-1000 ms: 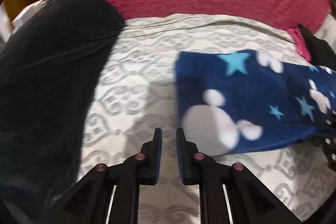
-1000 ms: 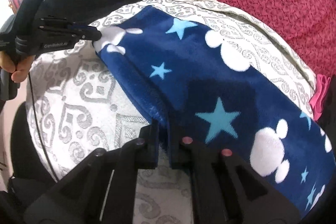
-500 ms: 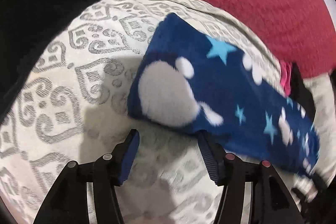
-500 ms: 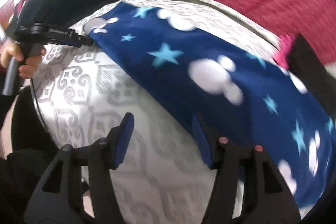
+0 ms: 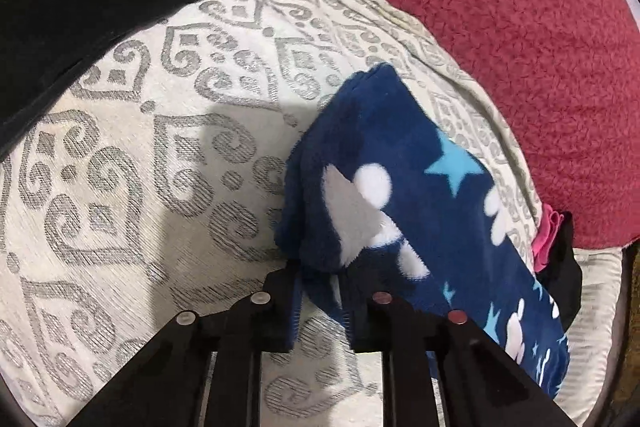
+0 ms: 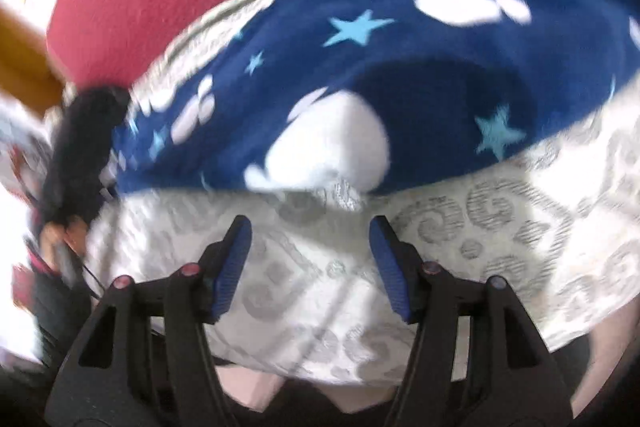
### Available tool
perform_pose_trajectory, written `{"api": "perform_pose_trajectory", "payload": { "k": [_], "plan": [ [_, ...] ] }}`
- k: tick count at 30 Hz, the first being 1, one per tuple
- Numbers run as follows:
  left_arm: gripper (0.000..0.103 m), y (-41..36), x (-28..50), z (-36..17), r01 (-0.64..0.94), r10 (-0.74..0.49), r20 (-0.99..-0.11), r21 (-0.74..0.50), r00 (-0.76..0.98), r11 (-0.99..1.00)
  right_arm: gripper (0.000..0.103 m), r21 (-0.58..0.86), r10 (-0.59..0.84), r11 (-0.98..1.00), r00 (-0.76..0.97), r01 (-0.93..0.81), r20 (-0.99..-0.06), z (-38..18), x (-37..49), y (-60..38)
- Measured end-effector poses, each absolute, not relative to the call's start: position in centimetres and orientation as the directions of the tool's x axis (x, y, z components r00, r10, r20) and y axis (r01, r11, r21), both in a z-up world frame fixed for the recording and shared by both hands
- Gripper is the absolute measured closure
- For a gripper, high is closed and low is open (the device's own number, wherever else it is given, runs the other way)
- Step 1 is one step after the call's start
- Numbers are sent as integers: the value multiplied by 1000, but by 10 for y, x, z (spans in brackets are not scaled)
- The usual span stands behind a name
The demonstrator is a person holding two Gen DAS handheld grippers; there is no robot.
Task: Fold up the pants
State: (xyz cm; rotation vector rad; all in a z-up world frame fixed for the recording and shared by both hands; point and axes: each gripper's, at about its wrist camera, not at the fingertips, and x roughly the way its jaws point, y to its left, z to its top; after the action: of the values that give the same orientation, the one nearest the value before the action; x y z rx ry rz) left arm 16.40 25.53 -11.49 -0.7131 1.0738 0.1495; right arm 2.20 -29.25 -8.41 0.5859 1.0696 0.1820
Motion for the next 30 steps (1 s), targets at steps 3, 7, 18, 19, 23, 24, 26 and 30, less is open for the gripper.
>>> {"api": "perform_pose_trajectory", "payload": {
  "k": [3, 7, 18, 19, 23, 24, 26, 30],
  "plan": [
    [89, 252, 163, -110, -424, -203, -837, -448, 508, 787, 37, 624, 449, 751, 525, 216, -723, -90, 29, -306],
    [89, 255, 168, -108, -420, -214, -825, -468, 523, 778, 36, 675, 452, 676, 557, 296, -697, -95, 40, -318],
    [40, 245, 145, -105, -330, -265, -815, -473, 515, 817, 34, 675, 448, 656, 545, 338, -709, -95, 44, -322],
    [39, 245, 144, -106, -328, -289, -810, -494, 510, 805, 33, 666, 440, 667, 544, 335, -715, -94, 45, -320],
    [37, 241, 157, -118, -369, -348, -813, -537, 467, 759, 30, 637, 413, 701, 545, 321, -729, -94, 49, -314],
    [37, 239, 161, -119, -374, -336, -818, -527, 468, 763, 30, 638, 411, 700, 550, 321, -727, -94, 50, -313],
    [43, 235, 171, -119, -370, -302, -818, -508, 490, 777, 29, 644, 409, 699, 565, 311, -717, -96, 53, -313],
    [80, 244, 180, -128, -417, -332, -799, -559, 501, 717, 76, 619, 374, 721, 575, 313, -727, -98, 57, -314]
  ]
}}
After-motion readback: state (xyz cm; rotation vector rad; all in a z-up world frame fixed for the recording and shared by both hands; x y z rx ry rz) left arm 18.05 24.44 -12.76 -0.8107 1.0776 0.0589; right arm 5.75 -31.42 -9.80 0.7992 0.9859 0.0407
